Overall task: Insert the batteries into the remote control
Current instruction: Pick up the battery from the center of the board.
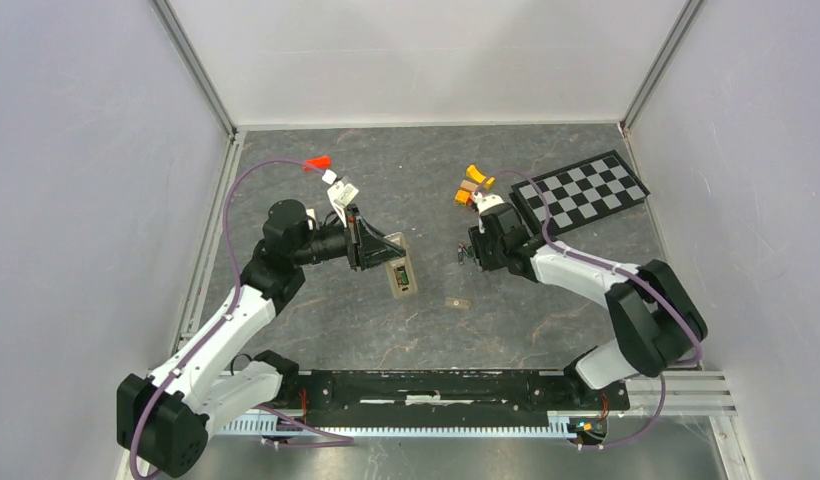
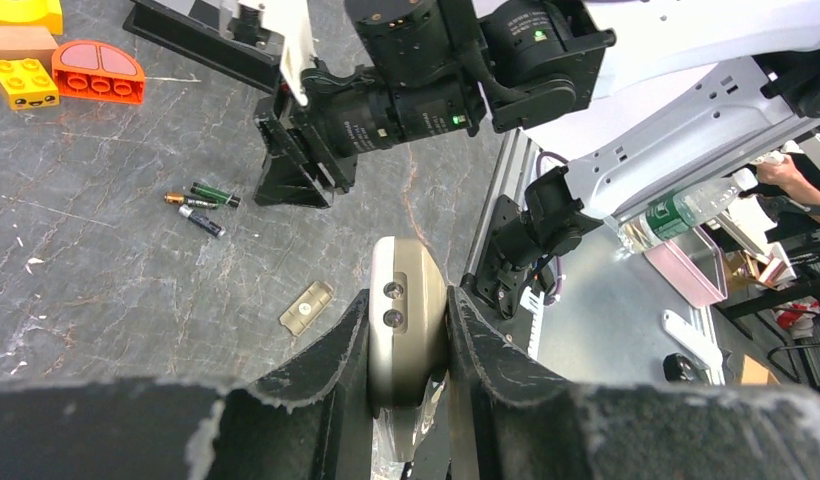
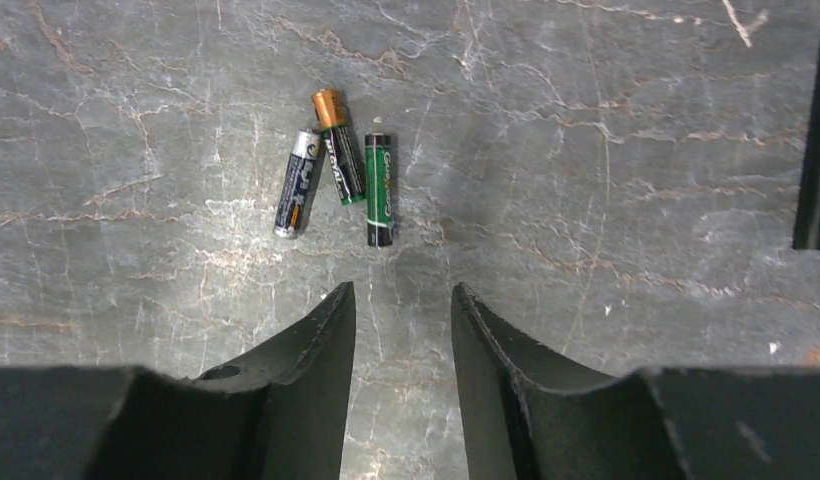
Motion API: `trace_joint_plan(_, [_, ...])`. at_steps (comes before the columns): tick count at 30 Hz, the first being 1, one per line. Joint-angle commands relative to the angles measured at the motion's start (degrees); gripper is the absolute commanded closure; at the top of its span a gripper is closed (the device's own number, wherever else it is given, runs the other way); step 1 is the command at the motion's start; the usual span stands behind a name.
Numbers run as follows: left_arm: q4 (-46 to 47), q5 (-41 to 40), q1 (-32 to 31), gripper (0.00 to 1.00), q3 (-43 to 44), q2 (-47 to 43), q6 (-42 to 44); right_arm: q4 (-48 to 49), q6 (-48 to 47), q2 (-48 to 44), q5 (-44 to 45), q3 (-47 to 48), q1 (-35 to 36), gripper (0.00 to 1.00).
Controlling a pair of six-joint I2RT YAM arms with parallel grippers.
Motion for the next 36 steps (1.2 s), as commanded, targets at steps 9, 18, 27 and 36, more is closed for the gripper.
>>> trace_joint_plan(9, [0.73,-3.69,0.14,0.98,0.21,0.33,-0.23,2.3,-2.02,8.92,1.68,6.87,-0.21,0.57])
trace_joint_plan(18, [0.07,-4.47,0.23,0.98,0.46,0.82,0.03,1.27,-3.34,12.2,1.53,8.31,-0.21,0.63])
trace_joint_plan(27, [-2.95,-6.52,0.23,0.98,1.56,1.26,0.39,0.16,-3.32,15.29,1.46,10.04,-0.37,0.7])
trace_joint_plan(36, [-4.33,-18.51,0.23,0.98,-0.74,-1.12,-1.57,-2.1,1.22,15.3,0.89,8.57,-1.5,0.85])
